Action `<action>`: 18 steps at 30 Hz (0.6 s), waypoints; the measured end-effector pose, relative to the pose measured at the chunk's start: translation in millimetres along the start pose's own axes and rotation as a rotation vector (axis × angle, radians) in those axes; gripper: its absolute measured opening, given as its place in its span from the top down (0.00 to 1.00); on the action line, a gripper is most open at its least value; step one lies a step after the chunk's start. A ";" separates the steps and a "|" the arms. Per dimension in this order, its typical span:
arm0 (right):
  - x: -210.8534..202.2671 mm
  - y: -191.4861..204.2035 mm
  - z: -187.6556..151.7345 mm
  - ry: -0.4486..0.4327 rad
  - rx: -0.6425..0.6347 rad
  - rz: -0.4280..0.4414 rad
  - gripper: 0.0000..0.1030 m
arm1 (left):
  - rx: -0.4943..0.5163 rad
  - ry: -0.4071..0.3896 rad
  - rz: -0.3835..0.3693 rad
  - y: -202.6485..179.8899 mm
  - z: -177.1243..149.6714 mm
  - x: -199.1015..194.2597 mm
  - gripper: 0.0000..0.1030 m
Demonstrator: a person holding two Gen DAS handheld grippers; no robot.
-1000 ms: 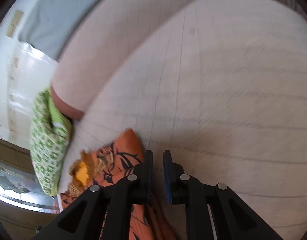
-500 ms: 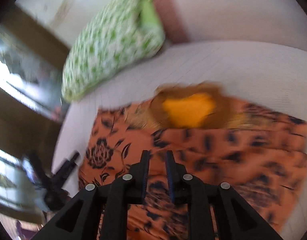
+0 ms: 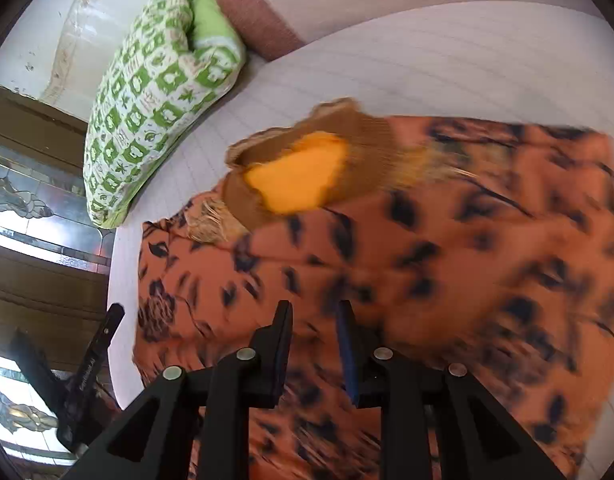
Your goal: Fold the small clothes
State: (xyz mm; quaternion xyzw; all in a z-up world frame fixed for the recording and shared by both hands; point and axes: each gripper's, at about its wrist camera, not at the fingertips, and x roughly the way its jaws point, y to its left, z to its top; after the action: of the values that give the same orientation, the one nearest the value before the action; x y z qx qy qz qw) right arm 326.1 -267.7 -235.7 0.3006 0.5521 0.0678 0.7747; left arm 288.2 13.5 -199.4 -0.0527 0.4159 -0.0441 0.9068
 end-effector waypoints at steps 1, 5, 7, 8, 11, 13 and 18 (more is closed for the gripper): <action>-6.9 -7.2 -4.6 -0.009 0.009 0.006 0.76 | 0.011 0.010 -0.031 -9.1 -5.2 -0.8 0.43; -24.5 -15.1 0.3 -0.040 0.034 0.028 0.70 | 0.088 0.068 -0.067 -40.0 -21.6 9.2 0.43; -21.8 -3.9 11.4 -0.054 0.016 -0.003 0.42 | 0.107 0.119 -0.049 -45.6 -28.6 22.0 0.43; -18.6 -0.1 15.1 -0.053 0.004 -0.014 0.23 | 0.125 0.151 -0.026 -48.3 -32.1 30.7 0.43; -8.1 7.0 33.9 -0.016 -0.098 -0.071 0.24 | 0.169 0.133 -0.002 -55.0 -34.1 31.1 0.43; 9.7 7.8 46.9 0.082 -0.131 -0.052 0.30 | 0.161 0.144 -0.017 -54.0 -34.3 30.9 0.43; 34.2 14.3 63.0 0.197 -0.252 -0.025 0.37 | 0.163 0.151 -0.014 -52.5 -30.8 33.4 0.43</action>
State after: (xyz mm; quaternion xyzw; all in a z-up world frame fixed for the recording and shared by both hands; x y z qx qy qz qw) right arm 398.8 -265.8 -242.7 0.1860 0.6162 0.1560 0.7492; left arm 284.6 -44.5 -237.5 0.0220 0.4776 -0.0881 0.8738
